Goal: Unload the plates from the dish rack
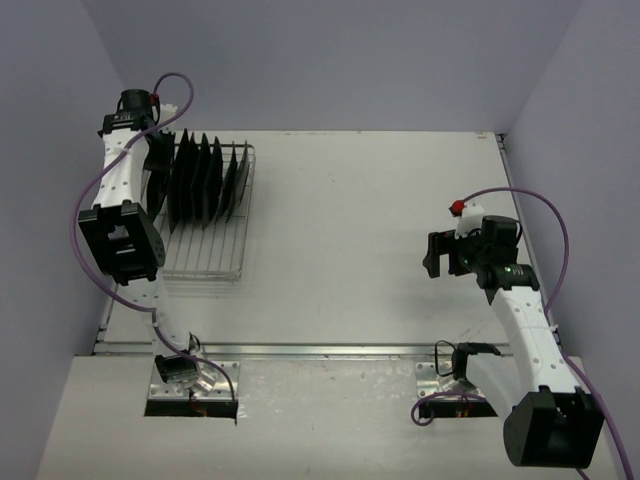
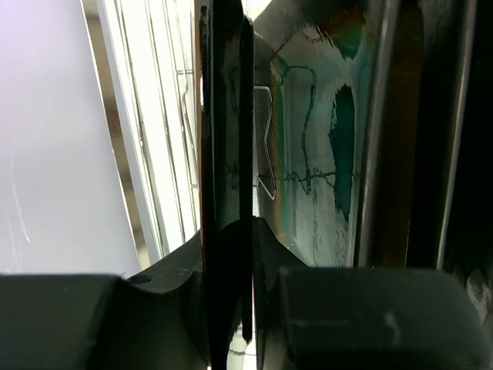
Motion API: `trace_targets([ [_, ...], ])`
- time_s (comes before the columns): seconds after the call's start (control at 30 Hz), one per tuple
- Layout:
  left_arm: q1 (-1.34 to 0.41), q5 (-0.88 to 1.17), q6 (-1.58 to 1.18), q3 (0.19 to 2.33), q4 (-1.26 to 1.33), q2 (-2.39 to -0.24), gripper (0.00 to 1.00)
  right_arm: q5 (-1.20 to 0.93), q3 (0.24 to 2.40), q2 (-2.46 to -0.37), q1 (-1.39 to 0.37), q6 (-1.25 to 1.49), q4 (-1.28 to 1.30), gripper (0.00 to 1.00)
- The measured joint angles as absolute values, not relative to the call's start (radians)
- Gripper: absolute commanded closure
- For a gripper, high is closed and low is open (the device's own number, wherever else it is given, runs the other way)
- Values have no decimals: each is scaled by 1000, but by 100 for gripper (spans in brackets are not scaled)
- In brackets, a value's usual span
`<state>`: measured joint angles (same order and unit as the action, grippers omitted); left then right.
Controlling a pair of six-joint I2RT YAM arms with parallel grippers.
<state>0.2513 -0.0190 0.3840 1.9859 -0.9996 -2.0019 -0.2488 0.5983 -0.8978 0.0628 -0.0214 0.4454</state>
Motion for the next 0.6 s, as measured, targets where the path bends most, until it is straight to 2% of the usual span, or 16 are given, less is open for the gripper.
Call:
trace_targets([
  [0.33,256,47,369,2236,-1170,-2048,100,-271,598,-898,63,-18,446,1],
  [0.6,255,74,369,2264,-1168,-2025,100,-290,598,-899,63,-18,446,1],
])
